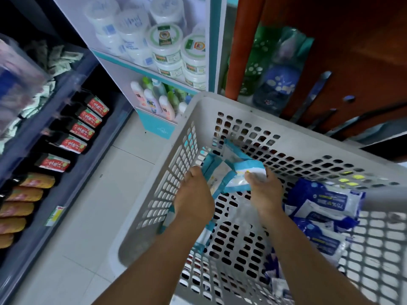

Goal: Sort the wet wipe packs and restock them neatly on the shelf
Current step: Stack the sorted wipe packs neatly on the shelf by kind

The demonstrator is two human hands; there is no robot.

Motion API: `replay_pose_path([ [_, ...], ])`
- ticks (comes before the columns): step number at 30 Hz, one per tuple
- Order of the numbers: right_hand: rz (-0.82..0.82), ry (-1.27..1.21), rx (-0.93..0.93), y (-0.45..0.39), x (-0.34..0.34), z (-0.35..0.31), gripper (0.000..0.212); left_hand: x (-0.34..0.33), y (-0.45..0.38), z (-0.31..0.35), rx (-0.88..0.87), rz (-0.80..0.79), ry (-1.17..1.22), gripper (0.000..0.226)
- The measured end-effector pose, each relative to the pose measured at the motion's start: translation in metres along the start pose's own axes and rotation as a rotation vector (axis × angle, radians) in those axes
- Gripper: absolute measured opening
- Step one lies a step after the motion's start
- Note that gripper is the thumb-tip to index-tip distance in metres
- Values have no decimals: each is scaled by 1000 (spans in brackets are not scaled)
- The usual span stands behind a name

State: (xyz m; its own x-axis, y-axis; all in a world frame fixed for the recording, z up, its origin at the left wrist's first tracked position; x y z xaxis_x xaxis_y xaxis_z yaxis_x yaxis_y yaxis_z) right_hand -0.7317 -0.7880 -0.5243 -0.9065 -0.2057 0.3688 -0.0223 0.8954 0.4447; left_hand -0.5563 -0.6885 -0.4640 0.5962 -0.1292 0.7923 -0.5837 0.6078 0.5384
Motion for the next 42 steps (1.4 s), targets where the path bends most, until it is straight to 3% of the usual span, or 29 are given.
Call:
replay_pose_path([
  [4, 9, 12, 125, 43, 42, -48, 15, 34, 43, 11, -62, 75, 110, 42],
  [9, -19, 9, 281, 97, 74, -117, 33, 92, 101, 12, -115, 219, 232, 29],
  [15, -54, 8, 545, 166, 81, -205, 8, 162, 161, -16, -117, 365, 362, 34],
  [18, -82, -27, 599, 197, 66, -237, 10, 200, 188, -39, -135, 458, 397, 36],
  [24, -216, -112, 745, 281, 4, -306, 11, 283, 242, -129, -134, 660, 463, 29],
  [32, -379, -207, 889, 427, -118, -373, 15, 383, 326, -303, -57, 894, 479, 28],
  [42, -609, -269, 1037, 602, -260, -419, 6, 479, 425, -491, 127, 1132, 292, 35],
])
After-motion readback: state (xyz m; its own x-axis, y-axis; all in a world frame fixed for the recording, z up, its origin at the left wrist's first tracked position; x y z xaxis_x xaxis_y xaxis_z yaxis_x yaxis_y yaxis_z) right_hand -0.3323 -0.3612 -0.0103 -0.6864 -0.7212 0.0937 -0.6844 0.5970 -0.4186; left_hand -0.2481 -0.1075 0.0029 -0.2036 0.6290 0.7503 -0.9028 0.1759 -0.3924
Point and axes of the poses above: each hand's wrist, its own y-axis away from the middle knuckle, its own x-axis out of the back of the hand, z = x × y, the point moved 9 cm from there along -y, towards the middle knuckle, and after that the axes turned 5 degrees about x, right-handed, at the moved point
